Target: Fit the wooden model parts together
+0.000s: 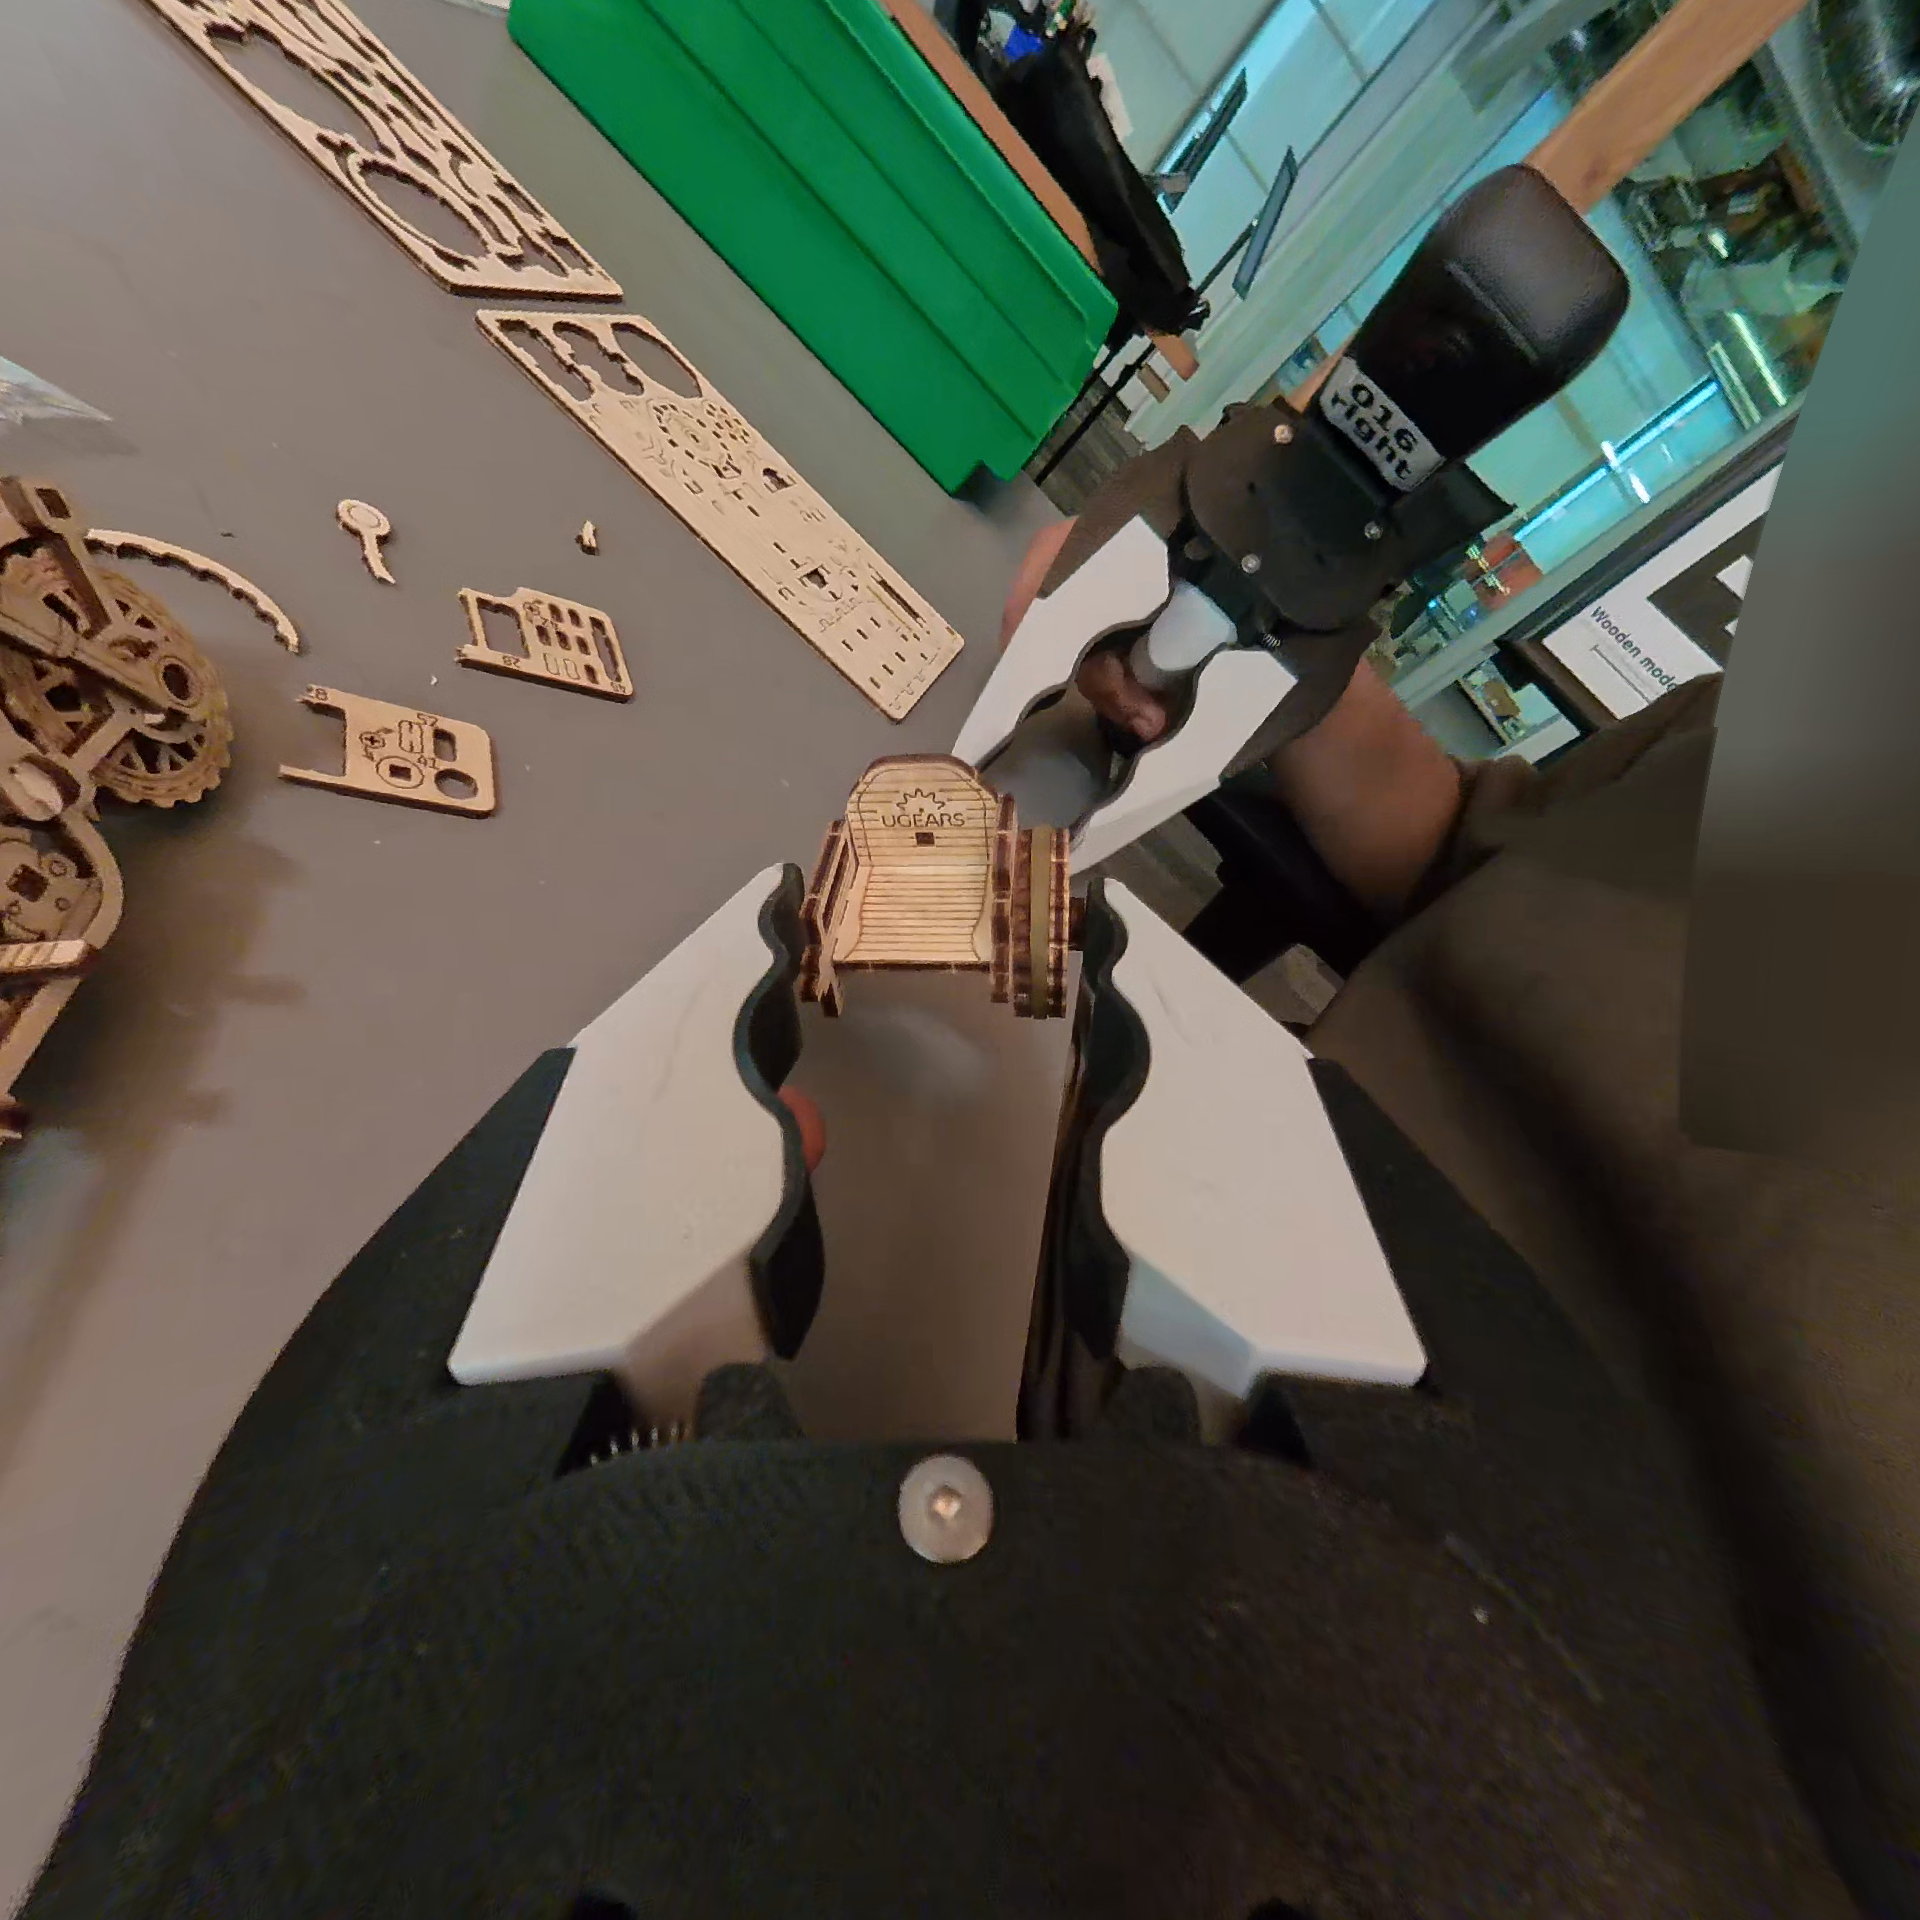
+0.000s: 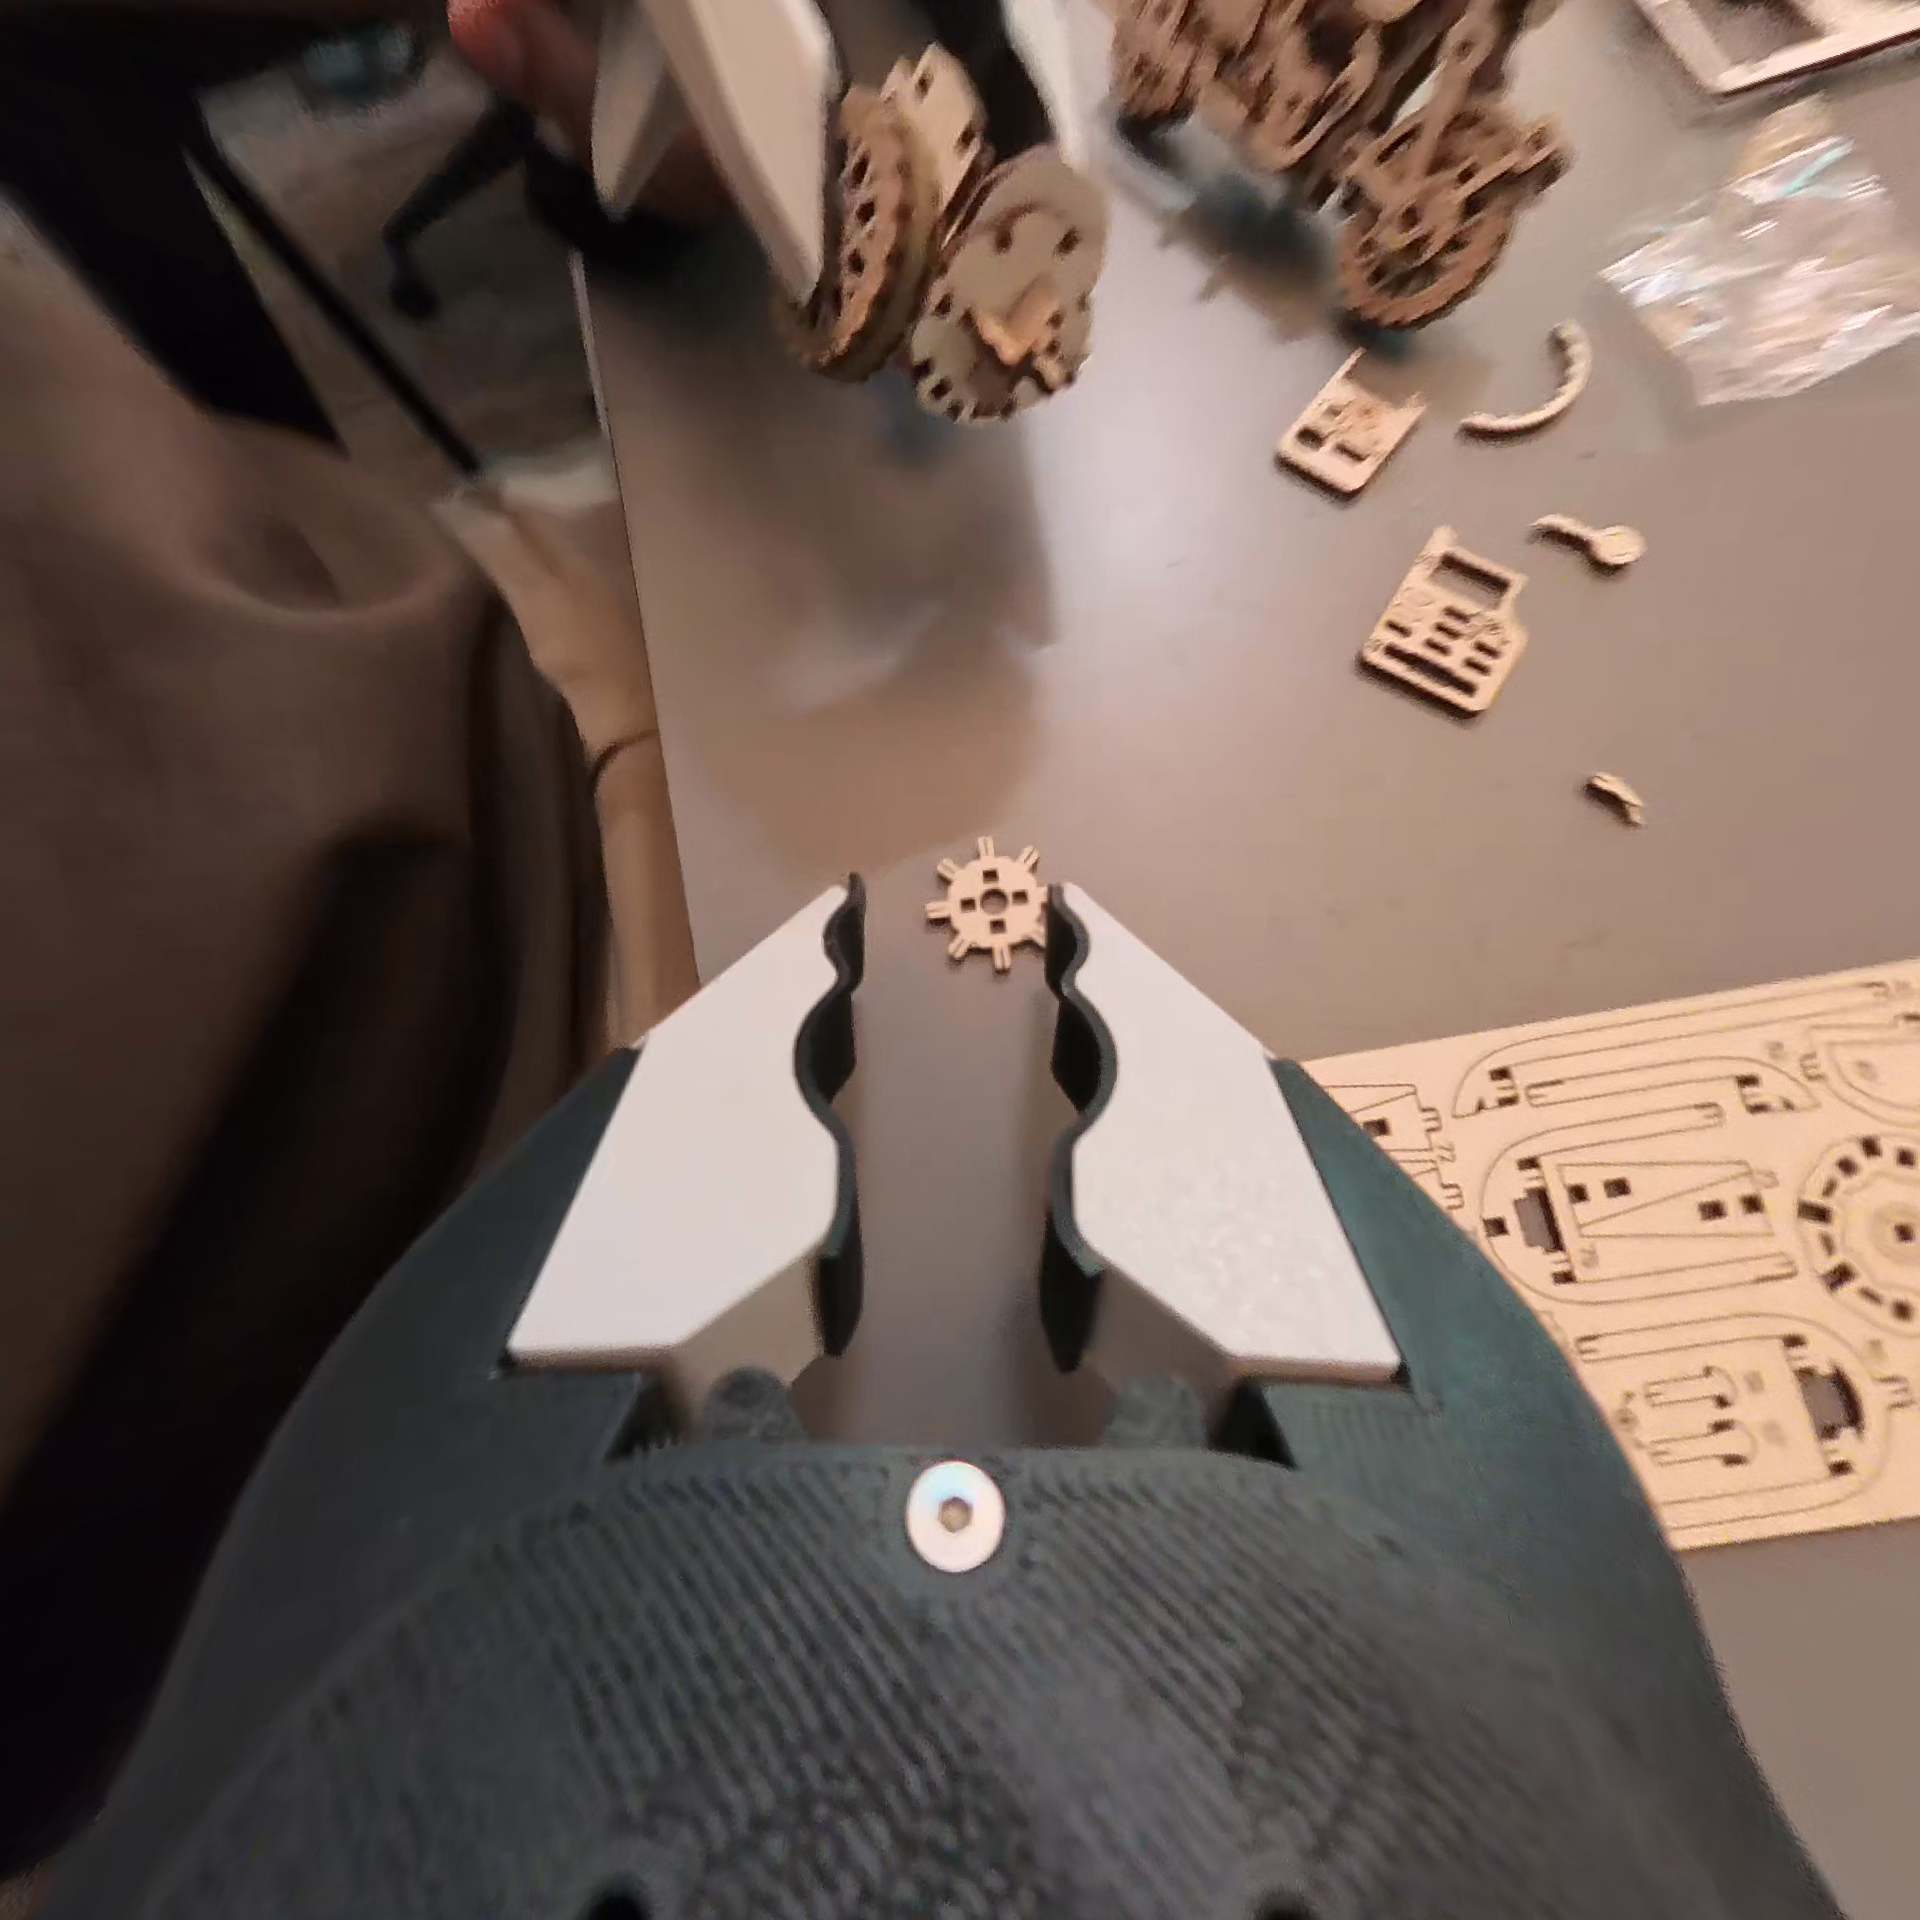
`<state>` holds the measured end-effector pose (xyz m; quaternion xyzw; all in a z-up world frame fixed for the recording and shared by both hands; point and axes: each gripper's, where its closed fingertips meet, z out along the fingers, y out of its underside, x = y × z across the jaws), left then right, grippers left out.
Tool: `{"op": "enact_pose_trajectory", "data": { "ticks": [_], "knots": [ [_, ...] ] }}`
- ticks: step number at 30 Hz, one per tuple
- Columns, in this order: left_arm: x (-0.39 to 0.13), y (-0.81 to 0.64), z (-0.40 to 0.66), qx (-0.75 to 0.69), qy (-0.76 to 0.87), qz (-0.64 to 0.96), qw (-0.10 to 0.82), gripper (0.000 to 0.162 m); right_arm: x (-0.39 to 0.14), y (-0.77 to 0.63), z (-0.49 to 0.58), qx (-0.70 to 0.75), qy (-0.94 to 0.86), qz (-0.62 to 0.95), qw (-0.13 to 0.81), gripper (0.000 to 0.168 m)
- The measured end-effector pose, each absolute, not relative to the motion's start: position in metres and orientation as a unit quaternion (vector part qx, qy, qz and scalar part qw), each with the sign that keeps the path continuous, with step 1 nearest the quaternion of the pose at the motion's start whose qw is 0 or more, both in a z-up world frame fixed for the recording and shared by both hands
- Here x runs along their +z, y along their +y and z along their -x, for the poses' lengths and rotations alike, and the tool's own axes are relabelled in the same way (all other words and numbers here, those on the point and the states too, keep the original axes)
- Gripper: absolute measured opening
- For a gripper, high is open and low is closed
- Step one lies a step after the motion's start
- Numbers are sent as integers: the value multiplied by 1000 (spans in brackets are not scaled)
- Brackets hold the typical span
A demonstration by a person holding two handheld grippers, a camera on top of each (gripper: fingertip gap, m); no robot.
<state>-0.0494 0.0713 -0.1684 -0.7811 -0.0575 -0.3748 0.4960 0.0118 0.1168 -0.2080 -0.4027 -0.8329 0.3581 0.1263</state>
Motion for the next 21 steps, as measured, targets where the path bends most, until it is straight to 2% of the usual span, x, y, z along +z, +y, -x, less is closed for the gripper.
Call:
{"op": "enact_pose_trajectory", "data": {
  "ticks": [13, 21],
  "knots": [
    [-171, 72, 53, -387, -75, 778, 489, 52, -223, 120, -7, 306, -873, 368, 99, 27],
    [-170, 72, 55, -388, -84, 775, 492, 52, -214, 118, -2, 329, -864, 363, 118, 31]
  ]
}}
